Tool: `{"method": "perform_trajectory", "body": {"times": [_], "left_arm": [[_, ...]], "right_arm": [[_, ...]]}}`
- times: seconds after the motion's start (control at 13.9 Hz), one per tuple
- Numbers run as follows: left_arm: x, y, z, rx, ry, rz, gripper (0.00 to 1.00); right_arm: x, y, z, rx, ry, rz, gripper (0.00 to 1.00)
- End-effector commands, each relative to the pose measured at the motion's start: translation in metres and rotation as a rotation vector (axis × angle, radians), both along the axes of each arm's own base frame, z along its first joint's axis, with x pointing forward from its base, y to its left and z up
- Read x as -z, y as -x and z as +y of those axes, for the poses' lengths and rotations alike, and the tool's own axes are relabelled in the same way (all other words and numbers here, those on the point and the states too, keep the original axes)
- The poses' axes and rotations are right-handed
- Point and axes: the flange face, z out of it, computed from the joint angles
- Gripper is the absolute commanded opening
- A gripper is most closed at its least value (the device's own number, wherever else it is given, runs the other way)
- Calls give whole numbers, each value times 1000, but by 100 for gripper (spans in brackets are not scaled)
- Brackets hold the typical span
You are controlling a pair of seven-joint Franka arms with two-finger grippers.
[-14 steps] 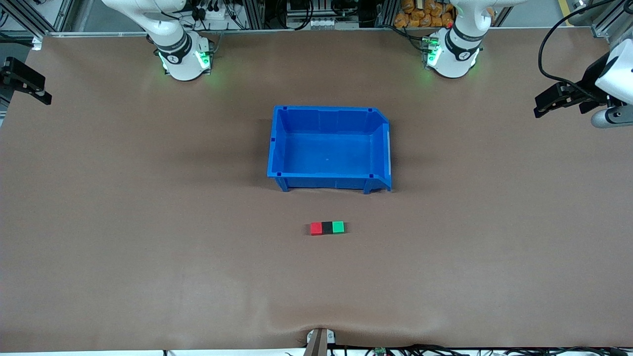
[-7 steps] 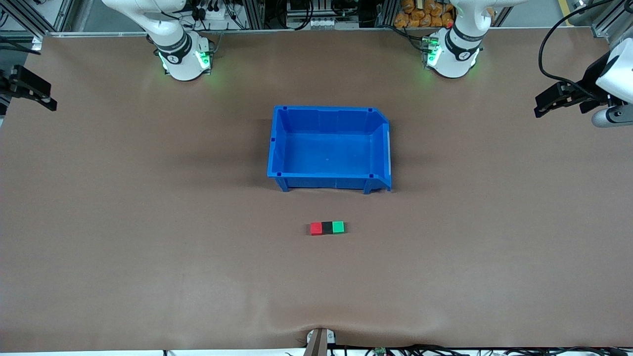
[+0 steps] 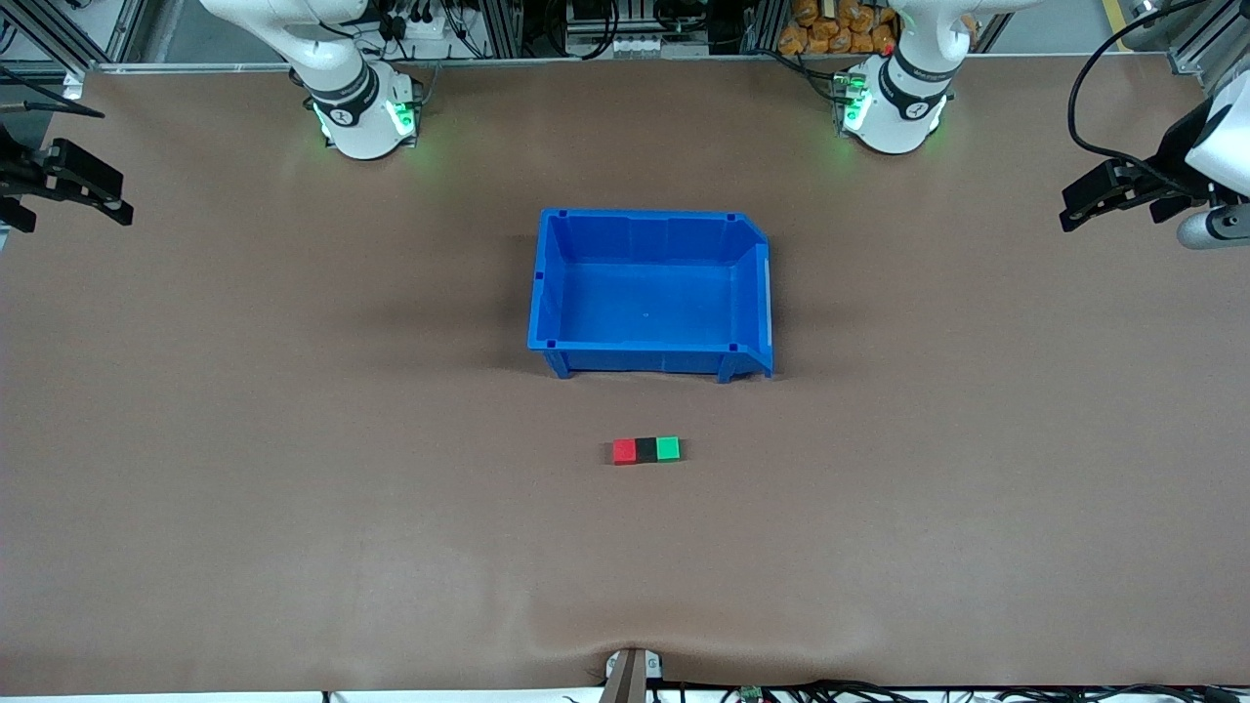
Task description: Attach green and red cubes to black cube
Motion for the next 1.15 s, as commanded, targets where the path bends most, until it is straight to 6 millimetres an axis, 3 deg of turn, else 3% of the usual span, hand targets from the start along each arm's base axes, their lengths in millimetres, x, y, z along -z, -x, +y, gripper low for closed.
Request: {"method": "perform_trajectory", "body": {"times": [0.0,0.79,1.08], "left_arm": [[-17,2,7,6,10,-26,100],[-27,4,9,-5,-1,-37,100],[-29,5,9,-3,3,-40,100]], "right_arm": [[-3,9,-1,14,16,-9,100],[1,8,-1,17,16,3,100],[3,9,5,123,16,16,100]]}}
